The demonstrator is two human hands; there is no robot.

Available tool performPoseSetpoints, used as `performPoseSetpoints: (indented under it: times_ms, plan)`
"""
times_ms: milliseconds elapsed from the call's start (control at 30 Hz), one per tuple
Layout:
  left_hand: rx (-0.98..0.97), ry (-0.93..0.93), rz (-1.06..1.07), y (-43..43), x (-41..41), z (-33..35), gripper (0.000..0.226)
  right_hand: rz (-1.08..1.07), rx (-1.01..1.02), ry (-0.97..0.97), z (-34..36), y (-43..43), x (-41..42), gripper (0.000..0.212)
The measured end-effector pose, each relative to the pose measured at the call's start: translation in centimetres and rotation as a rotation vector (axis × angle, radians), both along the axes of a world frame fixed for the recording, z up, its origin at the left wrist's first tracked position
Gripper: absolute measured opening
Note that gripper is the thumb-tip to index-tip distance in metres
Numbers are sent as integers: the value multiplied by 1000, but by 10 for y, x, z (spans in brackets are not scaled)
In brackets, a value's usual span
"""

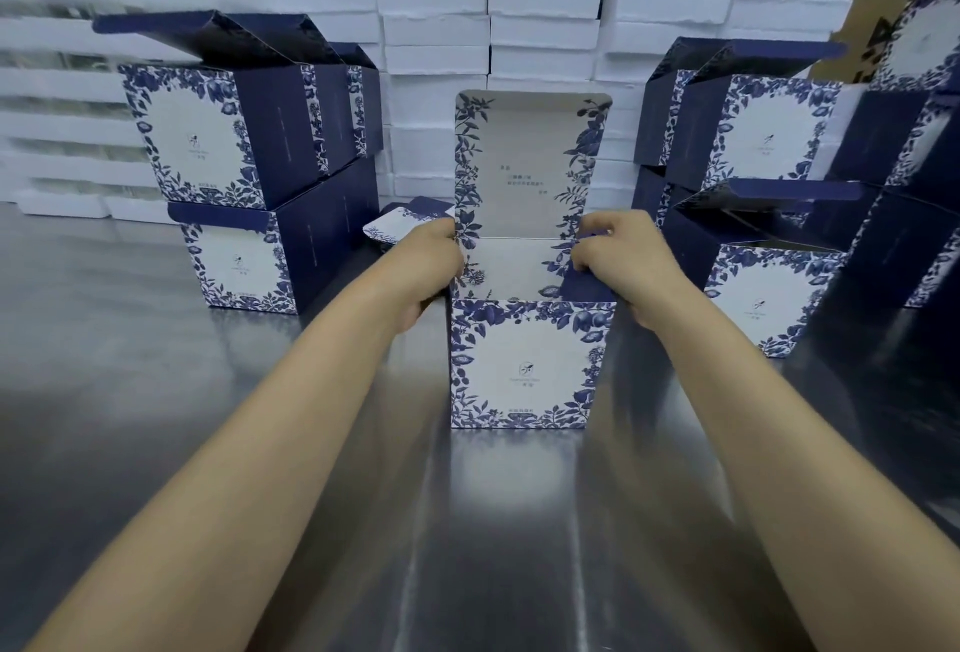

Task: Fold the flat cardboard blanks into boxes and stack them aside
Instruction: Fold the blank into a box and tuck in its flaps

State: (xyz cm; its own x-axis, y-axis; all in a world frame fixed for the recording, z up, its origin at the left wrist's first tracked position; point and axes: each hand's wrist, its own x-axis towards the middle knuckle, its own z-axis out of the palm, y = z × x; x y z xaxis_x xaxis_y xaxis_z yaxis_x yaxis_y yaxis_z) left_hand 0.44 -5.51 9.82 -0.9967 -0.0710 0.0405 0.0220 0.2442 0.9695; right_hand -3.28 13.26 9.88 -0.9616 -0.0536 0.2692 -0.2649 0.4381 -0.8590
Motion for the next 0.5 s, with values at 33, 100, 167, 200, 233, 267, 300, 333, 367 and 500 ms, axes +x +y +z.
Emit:
performPoseSetpoints:
  times_ms: [33, 100, 167, 200, 233, 267, 300, 333, 367, 500]
  plan:
    - [23, 8, 14, 0, 0, -1, 29, 19, -14, 0, 1, 0, 0, 40]
    - [82, 33, 43, -1, -2, -1, 18, 54, -103, -36, 4, -2, 2, 23]
    - [76, 72, 71, -7, -6, 2, 21, 63, -189, -89, 10, 1, 0, 25]
    - [88, 84, 79, -12, -8, 4, 30, 62, -245, -99, 14, 3, 0, 25]
    - [107, 92, 76, -17, -8, 6, 35, 62, -303, -100, 17, 6, -1, 23]
    - [115, 102, 62, -21, -8, 7, 37, 66, -358, -106, 21, 9, -1, 21]
    - [99, 110, 43, -25, -7, 8, 39, 82, -398, -123, 23, 12, -2, 22]
    - [74, 117, 30, -27, -5, 9, 40, 114, -431, -150, 25, 14, -1, 27]
    - [50, 120, 26, -29, -4, 9, 40, 148, -453, -171, 25, 16, -1, 35]
    - [-58, 154, -22, -29, 1, 13, 45, 206, -449, -196, 22, 16, -2, 40]
